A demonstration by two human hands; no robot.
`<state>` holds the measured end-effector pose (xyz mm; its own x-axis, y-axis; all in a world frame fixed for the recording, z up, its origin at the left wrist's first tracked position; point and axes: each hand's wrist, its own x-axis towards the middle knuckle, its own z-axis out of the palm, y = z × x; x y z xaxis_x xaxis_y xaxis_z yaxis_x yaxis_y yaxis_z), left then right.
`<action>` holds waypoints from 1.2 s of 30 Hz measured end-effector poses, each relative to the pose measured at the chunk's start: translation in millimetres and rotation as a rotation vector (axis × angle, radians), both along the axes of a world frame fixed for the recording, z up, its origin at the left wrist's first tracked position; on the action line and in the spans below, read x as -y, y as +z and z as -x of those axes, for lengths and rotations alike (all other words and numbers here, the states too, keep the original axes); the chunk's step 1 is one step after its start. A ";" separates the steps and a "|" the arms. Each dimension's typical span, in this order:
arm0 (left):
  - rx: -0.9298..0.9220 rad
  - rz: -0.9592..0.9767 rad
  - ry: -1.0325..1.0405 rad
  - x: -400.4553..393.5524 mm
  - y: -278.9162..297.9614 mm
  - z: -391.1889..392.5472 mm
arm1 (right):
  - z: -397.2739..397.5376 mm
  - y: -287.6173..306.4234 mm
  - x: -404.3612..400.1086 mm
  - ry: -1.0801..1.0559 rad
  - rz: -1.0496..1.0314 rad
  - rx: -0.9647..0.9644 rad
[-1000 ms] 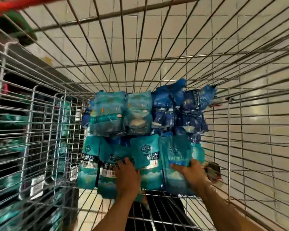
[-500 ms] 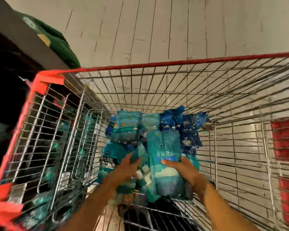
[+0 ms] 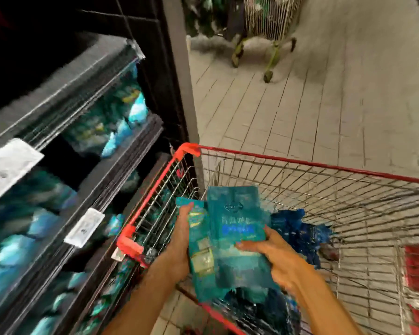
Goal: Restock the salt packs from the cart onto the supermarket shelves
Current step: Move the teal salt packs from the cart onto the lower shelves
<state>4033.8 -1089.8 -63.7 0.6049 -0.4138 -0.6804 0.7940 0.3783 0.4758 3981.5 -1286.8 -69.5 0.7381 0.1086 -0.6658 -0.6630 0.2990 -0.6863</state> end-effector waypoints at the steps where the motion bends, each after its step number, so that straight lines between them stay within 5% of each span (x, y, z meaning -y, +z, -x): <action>1: 0.019 0.019 0.040 -14.8 9.9 6.1 | -1.1 13.0 -11.9 0.037 -0.017 0.034; 9: 0.110 -0.157 0.481 -135.2 58.4 58.6 | -43.5 61.0 -125.9 0.360 -0.112 0.219; 15: 0.132 -0.168 0.670 -204.0 67.8 105.3 | -88.8 72.1 -205.3 0.392 -0.053 0.359; 19: 0.068 -0.169 0.722 -231.1 58.9 129.9 | -133.1 69.8 -241.8 0.295 0.181 0.557; 24: 0.001 -0.163 0.795 -243.5 41.9 144.7 | -180.1 58.5 -273.5 0.197 0.236 0.641; 36: -0.046 -0.133 0.865 -245.3 29.0 139.9 | -222.0 43.4 -350.6 0.319 0.432 0.816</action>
<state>3893.9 -844.5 -34.6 0.6408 0.2615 -0.7218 0.2740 0.8004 0.5332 4203.5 -936.1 -26.1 0.9683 0.2496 0.0071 0.0580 -0.1969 -0.9787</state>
